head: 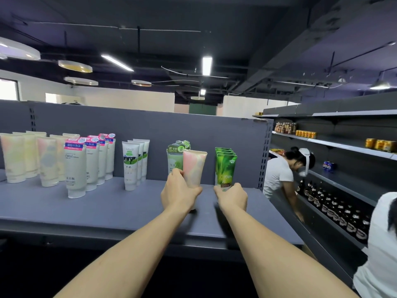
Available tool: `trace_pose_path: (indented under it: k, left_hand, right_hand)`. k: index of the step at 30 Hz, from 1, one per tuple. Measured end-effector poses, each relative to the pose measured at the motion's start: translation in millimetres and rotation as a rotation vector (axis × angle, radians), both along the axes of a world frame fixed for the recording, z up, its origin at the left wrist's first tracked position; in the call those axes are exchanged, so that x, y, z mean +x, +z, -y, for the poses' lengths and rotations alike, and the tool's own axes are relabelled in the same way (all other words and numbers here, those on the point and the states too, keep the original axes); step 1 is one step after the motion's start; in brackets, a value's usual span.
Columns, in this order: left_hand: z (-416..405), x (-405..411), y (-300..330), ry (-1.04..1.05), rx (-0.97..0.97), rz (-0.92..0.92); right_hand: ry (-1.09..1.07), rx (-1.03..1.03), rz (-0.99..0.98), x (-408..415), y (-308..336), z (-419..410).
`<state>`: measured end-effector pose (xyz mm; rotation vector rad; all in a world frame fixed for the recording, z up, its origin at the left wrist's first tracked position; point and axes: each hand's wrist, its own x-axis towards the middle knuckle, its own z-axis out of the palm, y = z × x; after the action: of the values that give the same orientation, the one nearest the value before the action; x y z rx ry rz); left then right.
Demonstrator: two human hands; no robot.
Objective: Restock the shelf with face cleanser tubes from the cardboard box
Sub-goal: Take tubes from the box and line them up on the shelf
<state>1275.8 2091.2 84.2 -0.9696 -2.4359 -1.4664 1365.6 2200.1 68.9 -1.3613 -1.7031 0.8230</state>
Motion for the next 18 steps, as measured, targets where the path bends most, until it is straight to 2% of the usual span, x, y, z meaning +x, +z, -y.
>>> trace_pose_path:
  k: [6,18]
  left_hand:
    - [25.0,-0.2,5.8,0.011,0.021,-0.003]
    - [124.9,-23.6,-3.0,-0.023,0.122,0.031]
  right_hand:
    - [-0.083,0.038,-0.078,4.5,5.8,21.7]
    - [0.176,0.13,0.065,-24.1,-3.1,127.2]
